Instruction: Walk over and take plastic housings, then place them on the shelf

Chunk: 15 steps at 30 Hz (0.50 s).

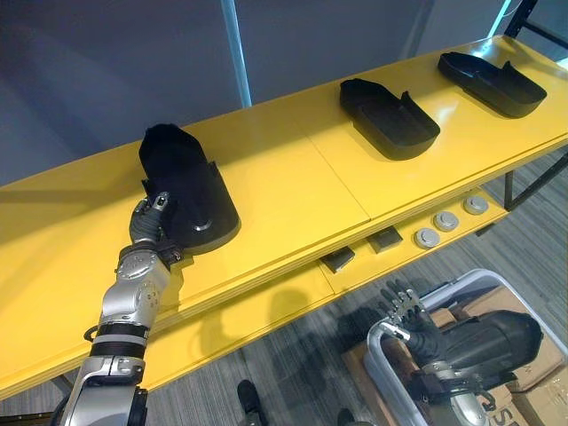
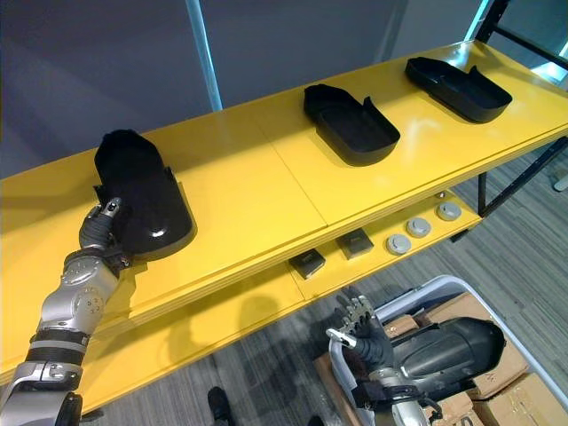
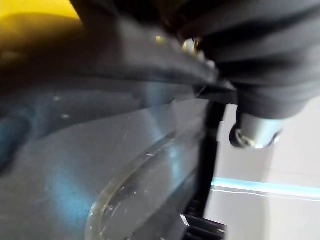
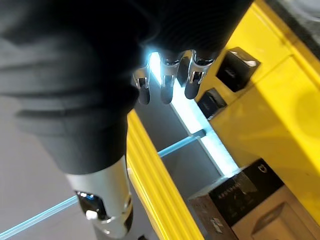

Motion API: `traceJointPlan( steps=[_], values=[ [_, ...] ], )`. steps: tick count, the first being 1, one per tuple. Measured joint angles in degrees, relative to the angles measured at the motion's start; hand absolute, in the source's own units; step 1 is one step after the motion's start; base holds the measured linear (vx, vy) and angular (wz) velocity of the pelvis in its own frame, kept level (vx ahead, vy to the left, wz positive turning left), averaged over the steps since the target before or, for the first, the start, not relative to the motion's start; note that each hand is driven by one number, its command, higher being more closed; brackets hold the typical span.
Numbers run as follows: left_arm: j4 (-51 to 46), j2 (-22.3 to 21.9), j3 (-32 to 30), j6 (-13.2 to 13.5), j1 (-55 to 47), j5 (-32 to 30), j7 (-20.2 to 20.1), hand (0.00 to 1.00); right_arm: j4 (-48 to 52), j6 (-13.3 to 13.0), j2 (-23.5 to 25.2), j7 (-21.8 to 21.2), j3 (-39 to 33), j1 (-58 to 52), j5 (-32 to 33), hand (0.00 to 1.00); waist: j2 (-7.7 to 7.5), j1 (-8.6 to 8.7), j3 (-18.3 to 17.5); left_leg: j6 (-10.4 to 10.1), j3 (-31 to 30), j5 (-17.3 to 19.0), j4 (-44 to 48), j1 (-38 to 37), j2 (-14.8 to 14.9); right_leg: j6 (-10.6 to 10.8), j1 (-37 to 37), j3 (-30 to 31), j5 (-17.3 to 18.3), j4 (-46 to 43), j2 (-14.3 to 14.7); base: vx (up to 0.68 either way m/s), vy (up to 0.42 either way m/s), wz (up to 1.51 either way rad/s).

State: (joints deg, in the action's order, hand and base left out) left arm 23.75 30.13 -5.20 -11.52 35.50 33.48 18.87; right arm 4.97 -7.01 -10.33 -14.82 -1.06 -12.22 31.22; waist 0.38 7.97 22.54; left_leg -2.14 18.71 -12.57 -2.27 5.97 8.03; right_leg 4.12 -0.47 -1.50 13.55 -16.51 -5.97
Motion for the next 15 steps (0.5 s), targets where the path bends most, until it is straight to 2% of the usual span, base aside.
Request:
traceJointPlan(
  steps=[5, 11, 15],
  values=[
    [-0.26, 0.03, -0.09, 0.16, -1.88, -0.03, -2.16, 0.00, 0.00, -0.19, 0.17, -1.20, 1.33, -1.41, -0.02, 0.00, -0.20, 0.36, -0.05, 0.01, -0.18, -0.17, -0.86, -2.03, -0.28, 0.03, 2.38, -0.56, -0.02, 1.03, -0.10, 0.01, -0.002, 0.03],
    [-3.62, 0.08, -1.00, -2.10, -7.77, -1.14, -6.26, 0.00, 0.05, -0.46, 1.84, -1.84, 1.33, -4.35, 0.01, 0.00, -0.06, 0.67, -3.10, 0.03, -1.11, -0.19, -1.42, -3.32, -0.59, 0.03, 4.63, -1.53, -0.01, 2.07, -0.11, 0.01, -0.005, 0.06],
    [-5.62, 0.44, -3.77, -2.24, -8.78, -1.78, -7.88, 0.00, 0.17, -0.46, 2.00, -1.91, 1.35, -5.75, 0.06, 0.00, 0.06, 0.48, -4.65, 0.07, -1.60, -0.22, -1.50, -4.14, -0.79, 0.01, 5.94, -2.27, 0.01, 2.35, -0.24, 0.00, 0.000, 0.07]
  ],
)
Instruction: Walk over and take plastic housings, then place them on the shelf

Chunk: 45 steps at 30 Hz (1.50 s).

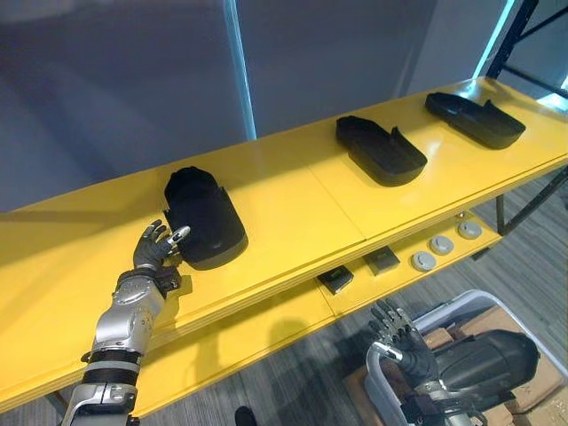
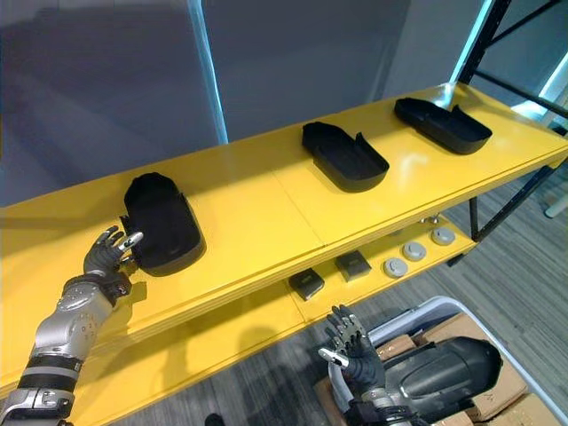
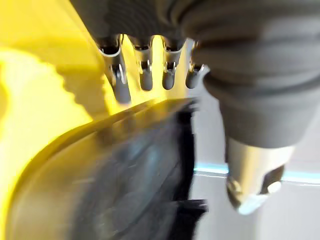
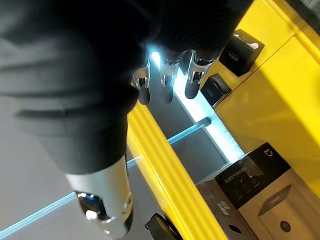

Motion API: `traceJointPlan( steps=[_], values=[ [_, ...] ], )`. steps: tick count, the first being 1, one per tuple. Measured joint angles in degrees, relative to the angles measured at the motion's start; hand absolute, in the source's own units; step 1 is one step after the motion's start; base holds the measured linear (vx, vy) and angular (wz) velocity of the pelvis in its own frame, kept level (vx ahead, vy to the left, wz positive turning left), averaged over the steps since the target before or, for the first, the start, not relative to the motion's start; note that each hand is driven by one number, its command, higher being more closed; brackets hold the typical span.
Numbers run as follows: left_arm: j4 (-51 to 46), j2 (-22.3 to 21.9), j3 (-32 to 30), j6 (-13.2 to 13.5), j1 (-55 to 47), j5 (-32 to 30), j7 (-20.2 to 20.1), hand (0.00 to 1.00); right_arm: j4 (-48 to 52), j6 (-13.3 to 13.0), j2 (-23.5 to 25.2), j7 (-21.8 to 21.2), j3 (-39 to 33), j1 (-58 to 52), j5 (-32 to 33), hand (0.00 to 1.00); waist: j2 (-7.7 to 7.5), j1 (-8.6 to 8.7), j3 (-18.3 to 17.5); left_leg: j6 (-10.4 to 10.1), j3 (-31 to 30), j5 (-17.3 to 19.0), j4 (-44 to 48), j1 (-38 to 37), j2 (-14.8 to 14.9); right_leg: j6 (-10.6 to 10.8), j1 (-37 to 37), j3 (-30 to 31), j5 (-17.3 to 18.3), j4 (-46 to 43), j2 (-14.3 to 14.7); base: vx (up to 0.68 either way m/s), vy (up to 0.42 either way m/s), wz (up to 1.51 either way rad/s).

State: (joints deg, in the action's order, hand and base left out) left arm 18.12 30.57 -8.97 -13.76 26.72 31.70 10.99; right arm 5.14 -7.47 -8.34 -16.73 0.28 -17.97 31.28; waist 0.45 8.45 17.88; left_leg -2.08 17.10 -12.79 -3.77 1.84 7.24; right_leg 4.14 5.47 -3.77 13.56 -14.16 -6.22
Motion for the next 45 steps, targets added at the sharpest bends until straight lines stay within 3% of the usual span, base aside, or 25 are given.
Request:
traceJointPlan(
  steps=[3, 6, 7, 10, 12, 13, 14, 16, 18, 24, 27, 29, 34, 36, 45],
  values=[
    [-5.15, 2.27, -3.23, 2.43, -0.41, -0.54, -0.18, 0.00, 0.00, 0.00, 0.14, -0.28, 0.05, -0.79, 0.00, 0.00, 0.35, -0.19, -1.51, 0.00, -0.04, 0.01, -0.15, -0.45, -0.04, 0.04, 0.55, -0.19, 0.06, 0.25, -0.03, -0.04, 0.004, 0.01],
    [-10.84, 3.88, -5.67, 7.23, -0.92, -0.56, 0.14, 0.00, 0.16, 0.01, 0.09, -0.35, 0.09, -2.16, 0.00, 0.00, 1.42, -0.45, -3.59, 0.03, -0.11, 0.01, -0.74, -0.71, -0.28, 0.22, 0.63, -0.40, 0.21, 0.11, -0.22, -0.04, 0.010, 0.03],
    [-12.90, 4.18, -6.58, 8.93, -1.90, -1.50, 0.78, 1.00, 0.25, 0.01, -0.01, -0.35, 0.33, -2.55, -0.03, 0.00, 2.04, -0.55, -4.51, 0.06, -0.08, -0.02, -0.94, -0.87, -0.45, 0.29, 0.65, -0.43, 0.27, -0.02, -0.37, 0.00, 0.000, 0.00],
    [-22.04, 2.78, -8.62, 15.00, -8.85, -0.30, 1.15, 1.00, 1.19, 0.08, 0.01, -0.34, 0.76, -4.60, -0.02, 0.00, 3.36, -0.64, -6.17, 0.15, -0.44, -0.11, -1.13, -0.90, -0.90, 0.47, 0.69, -0.84, 0.66, -0.48, -0.83, -0.01, 0.007, 0.07],
    [-31.81, -2.88, -7.90, 17.27, -16.92, 1.29, 0.30, 1.00, 2.27, 0.13, 0.38, -0.30, 0.76, -6.72, -0.06, 0.00, 3.62, -0.96, -7.03, 0.12, -1.34, -0.07, -1.14, -0.90, -1.28, 0.62, 1.06, -1.59, 1.24, -0.84, -1.22, 0.00, -0.002, 0.20],
    [-37.76, -8.83, -5.86, 18.41, -23.65, 1.36, -0.45, 1.00, 3.40, 0.18, 0.91, -0.29, 0.75, -8.02, -0.07, 0.00, 3.64, -1.26, -7.39, 0.07, -1.72, -0.03, -1.14, -0.86, -1.31, 0.60, 1.09, -1.90, 1.52, -1.09, -1.31, 0.00, -0.011, 0.15],
    [-39.98, -11.96, -4.24, 18.83, -27.26, 1.16, -0.75, 1.00, 3.63, 0.19, 1.29, -0.29, 0.78, -8.79, -0.07, 0.00, 3.61, -1.54, -7.46, -0.05, -1.81, 0.05, -1.14, -0.82, -1.44, 0.54, 1.07, -1.99, 1.59, -1.14, -1.26, -0.01, -0.016, 0.19],
    [-41.95, -21.68, 5.52, 17.64, -38.28, -0.02, -1.84, 1.00, 3.68, 0.23, 2.60, -0.30, 0.78, -9.88, -0.07, 0.00, 3.63, -1.71, -7.54, -0.28, -3.67, 0.11, -1.15, 0.56, -1.34, 0.32, 0.73, -3.73, 1.73, -1.14, -0.81, -0.03, -0.021, 0.37],
    [-41.55, -24.08, 10.26, 16.09, -41.10, -1.48, -2.42, 1.00, 3.10, 0.35, 2.51, -0.30, 0.68, -9.68, -0.07, 0.00, 3.62, -1.71, -7.49, -0.32, -4.93, 0.15, -1.16, 2.08, -1.12, 0.15, -0.21, -4.77, 1.62, -1.20, -0.31, -0.05, -0.020, 0.35],
    [-36.82, -24.43, 14.39, 15.73, -38.12, -1.47, -3.28, 1.00, 1.34, 0.39, 1.93, 1.10, 0.11, -8.65, 0.12, 0.00, 3.98, -1.11, -6.27, -1.32, -4.35, -0.73, -0.92, 3.17, -0.37, 0.00, -3.12, -2.77, 1.53, -2.80, 0.21, -0.02, -0.007, -0.16],
    [-33.46, -24.33, 15.04, 15.82, -33.69, -1.36, -1.76, 1.00, 0.17, 0.38, 1.51, 2.45, -0.31, -8.65, 0.12, 0.00, 4.05, -0.86, -4.31, -1.35, -3.28, -0.86, -0.83, 4.28, -0.04, -0.05, -5.72, -1.30, 1.64, -4.34, 0.33, -0.03, 0.005, -0.18],
    [-30.73, -23.94, 15.00, 16.33, -30.69, -1.19, 0.05, 1.00, -0.15, 0.36, 1.23, 2.71, -0.43, -8.53, 0.12, 0.00, 3.94, 0.21, -2.62, -0.98, -3.01, -1.18, -0.58, 4.80, 0.00, -0.13, -6.66, -0.92, 1.82, -5.14, 0.30, -0.02, 0.001, -0.11],
    [-24.38, -22.33, 14.67, 17.49, -23.14, -0.33, 4.93, 1.00, -2.13, -0.74, 1.23, 2.69, -1.04, -7.72, 0.18, 0.00, 3.86, 0.55, 0.47, -0.79, -2.10, -1.34, -0.13, 5.26, 0.17, -0.41, -8.48, 0.13, 2.36, -6.90, 0.28, -0.02, -0.004, -0.10],
    [-24.42, -22.02, 15.00, 18.27, -21.90, 0.23, 5.16, 1.00, -2.51, -0.80, 1.27, 2.68, -1.43, -6.99, 0.19, 0.00, 3.85, 0.67, 0.95, -0.69, -2.08, -1.41, 0.14, 5.81, 0.23, -0.46, -9.16, 0.18, 2.43, -7.30, 0.29, 0.00, 0.000, 0.00],
    [-16.12, -18.39, 7.09, 21.77, -12.21, 0.79, 10.28, 1.00, -2.55, -2.31, 1.31, 2.09, -1.30, -4.84, 0.19, 0.00, 3.62, 1.70, 4.72, -0.63, -1.04, -1.39, 1.28, 6.53, 0.66, -0.46, -11.03, 1.52, 2.91, -9.38, 0.47, -0.02, -0.003, -0.05]
  ],
)
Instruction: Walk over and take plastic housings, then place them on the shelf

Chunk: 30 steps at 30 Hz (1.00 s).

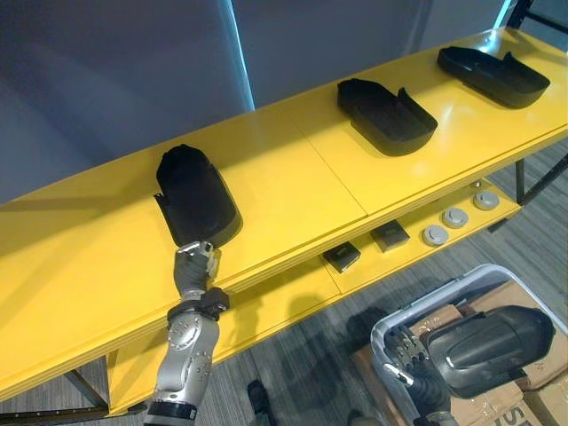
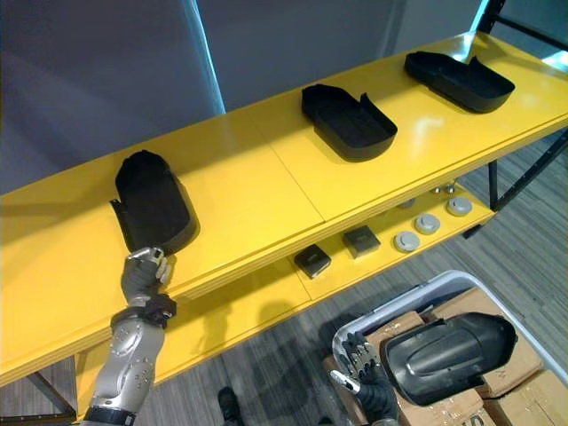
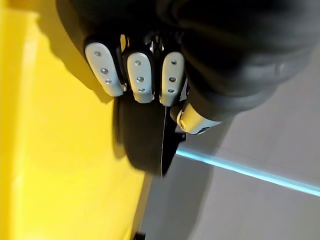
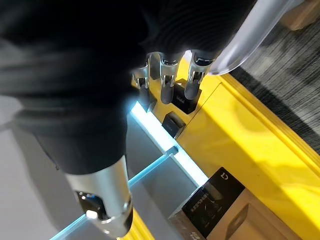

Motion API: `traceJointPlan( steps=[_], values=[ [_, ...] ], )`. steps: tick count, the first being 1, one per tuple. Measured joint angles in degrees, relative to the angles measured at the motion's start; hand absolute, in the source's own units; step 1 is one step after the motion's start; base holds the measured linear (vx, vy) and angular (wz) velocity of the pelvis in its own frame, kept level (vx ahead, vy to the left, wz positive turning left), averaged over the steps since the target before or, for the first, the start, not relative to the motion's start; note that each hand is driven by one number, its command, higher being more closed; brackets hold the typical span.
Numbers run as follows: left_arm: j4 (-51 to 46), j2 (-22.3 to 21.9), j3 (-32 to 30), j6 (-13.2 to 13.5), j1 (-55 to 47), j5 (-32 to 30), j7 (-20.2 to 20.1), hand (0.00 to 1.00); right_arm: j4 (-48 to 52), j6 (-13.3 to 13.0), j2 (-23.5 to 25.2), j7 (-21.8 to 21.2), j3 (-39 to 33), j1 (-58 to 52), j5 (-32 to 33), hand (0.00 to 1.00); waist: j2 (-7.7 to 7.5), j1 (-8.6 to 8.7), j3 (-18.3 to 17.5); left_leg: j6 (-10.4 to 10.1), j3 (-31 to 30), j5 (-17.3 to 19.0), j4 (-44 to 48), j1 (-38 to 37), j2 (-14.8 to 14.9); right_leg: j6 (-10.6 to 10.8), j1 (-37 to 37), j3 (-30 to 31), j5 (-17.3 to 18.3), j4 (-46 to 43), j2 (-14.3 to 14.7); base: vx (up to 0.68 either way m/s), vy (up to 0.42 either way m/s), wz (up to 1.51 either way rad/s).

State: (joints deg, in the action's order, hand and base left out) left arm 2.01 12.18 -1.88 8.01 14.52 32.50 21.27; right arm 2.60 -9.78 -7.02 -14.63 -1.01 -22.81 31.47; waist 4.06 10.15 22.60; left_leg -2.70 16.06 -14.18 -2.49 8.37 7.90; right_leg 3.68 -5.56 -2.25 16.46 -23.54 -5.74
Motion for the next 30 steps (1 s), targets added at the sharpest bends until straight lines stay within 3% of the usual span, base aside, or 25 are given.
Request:
traceJointPlan(
  steps=[10, 11, 17, 21, 23, 26, 28, 30],
  values=[
    [1.75, 0.52, -0.47, 1.51, 1.96, 0.09, 0.81, 1.00, 0.01, -0.33, 0.14, -1.20, 1.68, 0.48, -0.01, 0.00, -0.78, 0.02, 0.75, 0.03, 0.03, 0.01, 0.87, 0.04, 0.00, -0.36, -0.45, 0.05, 1.06, -1.67, -0.16, -0.01, -0.012, -0.01],
    [1.74, 0.50, -0.68, 1.55, 1.89, 0.10, 0.57, 0.00, 0.02, -0.33, 0.14, -1.21, 1.80, 0.48, -0.02, 0.00, -0.78, 0.01, 0.75, 0.04, 0.05, 0.00, 0.90, 0.04, -0.01, -0.37, -0.45, 0.05, 1.07, -1.68, -0.18, 0.00, 0.000, 0.00],
    [-0.34, 0.34, -1.01, 2.00, -0.95, 0.50, -1.78, 0.00, 0.08, -0.43, 0.29, -1.64, 2.24, 0.46, -0.02, 0.00, -0.77, -0.11, 0.74, 0.07, -0.06, 0.02, 1.14, 0.04, -0.04, -0.42, -0.30, -0.02, 1.20, -1.68, -0.26, 0.00, 0.000, 0.00],
    [-9.65, -1.43, 1.12, 2.14, -10.84, 1.20, -3.19, 0.00, 0.46, -1.46, 1.17, -1.61, 2.16, 0.26, -0.02, 0.00, -0.73, -0.21, 0.72, 0.02, -0.34, 0.76, 1.89, -0.12, -0.29, -0.36, 0.41, 0.00, 1.32, -1.07, -0.54, 0.00, 0.000, 0.00],
    [-14.93, -3.87, 2.75, 2.82, -17.57, 1.04, -3.87, 0.00, 1.39, -2.09, 1.54, -1.31, 2.08, -0.27, -0.03, 0.00, -0.76, -0.83, 0.63, -0.48, -0.45, 2.76, 4.07, -0.16, -0.33, -0.25, 1.38, 0.36, 1.36, -0.52, -0.85, 0.04, 0.007, -0.16],
    [-21.78, -8.38, 4.14, 7.09, -29.69, -0.06, -6.61, 0.00, 1.56, -2.65, 3.09, 1.15, 1.81, -0.95, -0.04, 0.00, -0.96, -3.35, -0.71, -2.26, -4.58, 9.98, 11.31, 0.22, -0.85, -0.20, 3.65, 3.00, 1.23, 1.27, -0.85, 0.07, 0.023, -0.40],
    [-24.42, -8.88, 6.03, 8.75, -33.66, -0.54, -8.68, 0.00, 1.75, -2.67, 3.78, 3.36, 1.72, -1.86, 0.37, 0.00, -0.99, -4.36, -2.82, -2.43, -6.68, 12.99, 15.30, 0.91, -0.89, -0.02, 4.76, 4.15, 1.00, 2.46, -0.56, 0.13, 0.034, -0.39],
    [-25.71, -9.11, 8.74, 9.77, -34.48, -1.32, -10.84, 0.00, 3.03, -2.67, 4.68, 5.16, 1.28, -3.10, 1.88, 0.00, -1.37, -4.25, -4.36, -2.53, -6.74, 14.98, 17.72, 0.87, -0.52, 0.51, 5.74, 5.01, 0.56, 3.23, -0.37, 0.17, 0.033, -0.35]
  ],
)
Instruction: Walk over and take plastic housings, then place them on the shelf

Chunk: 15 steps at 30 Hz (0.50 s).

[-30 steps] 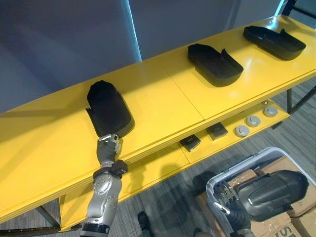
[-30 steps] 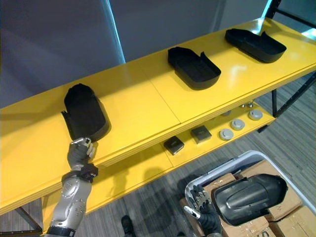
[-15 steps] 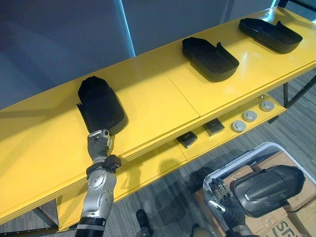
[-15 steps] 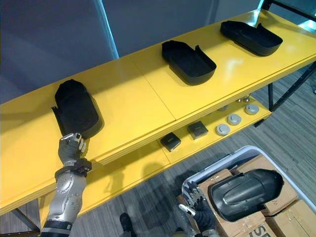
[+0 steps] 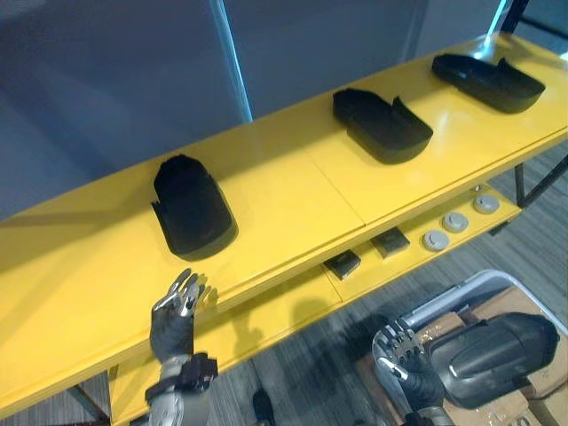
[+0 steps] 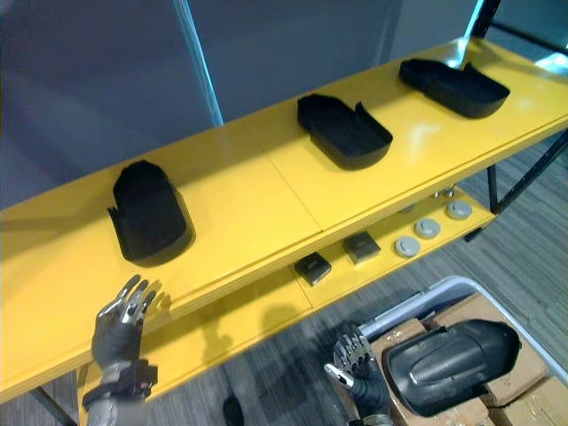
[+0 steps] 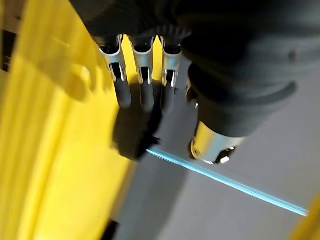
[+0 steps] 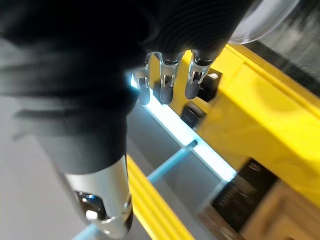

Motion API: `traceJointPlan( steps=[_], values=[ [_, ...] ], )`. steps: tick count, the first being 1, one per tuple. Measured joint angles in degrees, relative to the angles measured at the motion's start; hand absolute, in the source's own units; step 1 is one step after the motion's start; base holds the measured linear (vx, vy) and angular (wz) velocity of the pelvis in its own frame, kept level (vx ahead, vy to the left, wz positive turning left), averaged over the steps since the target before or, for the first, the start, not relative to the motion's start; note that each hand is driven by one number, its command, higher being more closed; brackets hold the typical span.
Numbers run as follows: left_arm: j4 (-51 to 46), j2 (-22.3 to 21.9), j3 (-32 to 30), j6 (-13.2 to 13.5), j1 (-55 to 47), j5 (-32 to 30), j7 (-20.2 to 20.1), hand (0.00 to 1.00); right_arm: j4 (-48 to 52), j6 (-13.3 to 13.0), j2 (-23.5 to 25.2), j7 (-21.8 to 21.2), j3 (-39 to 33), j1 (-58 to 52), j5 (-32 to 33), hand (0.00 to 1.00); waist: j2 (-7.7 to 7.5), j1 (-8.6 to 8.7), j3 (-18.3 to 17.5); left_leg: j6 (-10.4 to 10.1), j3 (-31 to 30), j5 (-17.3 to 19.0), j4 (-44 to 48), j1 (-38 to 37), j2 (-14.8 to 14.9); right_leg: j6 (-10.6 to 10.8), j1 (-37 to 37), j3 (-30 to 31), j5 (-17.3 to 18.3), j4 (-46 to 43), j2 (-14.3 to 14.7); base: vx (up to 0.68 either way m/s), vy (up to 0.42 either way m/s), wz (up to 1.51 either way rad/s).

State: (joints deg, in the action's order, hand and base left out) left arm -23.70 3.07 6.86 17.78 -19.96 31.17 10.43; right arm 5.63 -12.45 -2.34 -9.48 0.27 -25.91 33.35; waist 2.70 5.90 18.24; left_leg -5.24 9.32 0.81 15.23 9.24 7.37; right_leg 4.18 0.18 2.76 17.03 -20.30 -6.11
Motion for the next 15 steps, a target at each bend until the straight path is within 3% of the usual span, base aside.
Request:
traceJointPlan(
  steps=[2, 5, 8, 10, 12, 14, 15],
  values=[
    [0.01, -0.02, 3.77, 0.35, 1.11, -0.37, -2.42, 0.00, 1.71, -0.17, 0.93, 1.67, -0.98, -0.85, 0.91, 0.00, -0.57, 0.38, -0.57, -0.16, 0.61, 1.39, -0.24, -2.88, 1.35, 3.57, -0.01, 3.15, -2.21, -0.51, 1.13, 0.09, 0.051, -0.85],
    [1.38, 0.06, 5.30, 0.28, 2.62, -3.02, -2.50, 0.00, 1.50, -0.17, 1.70, 2.04, -2.46, -1.52, 1.09, 0.00, -2.46, 1.27, -2.03, -0.28, 7.81, 3.11, -2.37, -8.48, 2.96, 5.85, -1.27, 3.32, -4.87, -0.80, 1.20, 0.04, 0.065, -1.34],
    [3.80, 0.14, 3.99, -0.33, 5.43, -5.57, 0.57, 0.00, -1.23, -1.12, 1.40, 2.33, -4.52, -0.67, 0.83, 0.00, -2.56, 1.16, -3.21, 0.27, 15.95, 4.99, -2.96, -11.41, 4.16, 3.00, -4.77, -5.11, -9.58, -0.86, 0.27, -0.02, 0.092, -1.60],
    [5.46, 0.55, 2.53, -0.91, 7.12, -5.57, 1.65, 0.00, -3.03, -1.34, 1.38, 3.71, -4.65, 0.31, 0.06, 0.00, -2.22, 1.01, -3.48, 0.79, 20.25, 5.84, -3.11, -12.50, 5.73, 3.26, -4.64, -5.58, -14.25, 4.51, 1.51, -0.08, 0.121, -1.34],
    [7.78, 1.29, 1.14, -1.66, 8.12, -5.47, 1.96, 0.00, -4.24, -1.35, 2.37, 5.75, -4.01, 0.53, -1.43, 0.00, -2.51, 0.92, -4.15, 0.88, 24.03, 6.35, -2.83, -13.52, 7.02, 1.36, -4.95, -10.87, -11.46, -0.18, -0.55, -0.09, 0.055, -1.06],
    [9.44, 2.18, 1.54, -2.45, 7.85, -5.45, 1.90, 0.00, -4.46, -1.34, 2.40, 7.35, -3.48, 0.08, -2.28, 0.00, -2.97, 0.84, -4.78, -0.28, 26.48, 7.62, -1.78, -14.59, 7.28, 2.46, -3.88, -14.46, -10.01, -3.05, -2.37, -0.08, -0.008, -0.66],
    [10.15, 2.18, 2.08, -2.88, 7.68, -5.46, 1.89, 0.00, -4.45, -1.33, 2.34, 8.34, -3.56, -0.30, -2.26, 0.00, -3.19, 0.81, -5.47, -1.20, 28.11, 8.42, -0.31, -14.52, 7.50, 1.45, -3.98, -14.97, -8.63, -1.85, -2.45, -0.05, -0.083, -0.61]
  ],
)
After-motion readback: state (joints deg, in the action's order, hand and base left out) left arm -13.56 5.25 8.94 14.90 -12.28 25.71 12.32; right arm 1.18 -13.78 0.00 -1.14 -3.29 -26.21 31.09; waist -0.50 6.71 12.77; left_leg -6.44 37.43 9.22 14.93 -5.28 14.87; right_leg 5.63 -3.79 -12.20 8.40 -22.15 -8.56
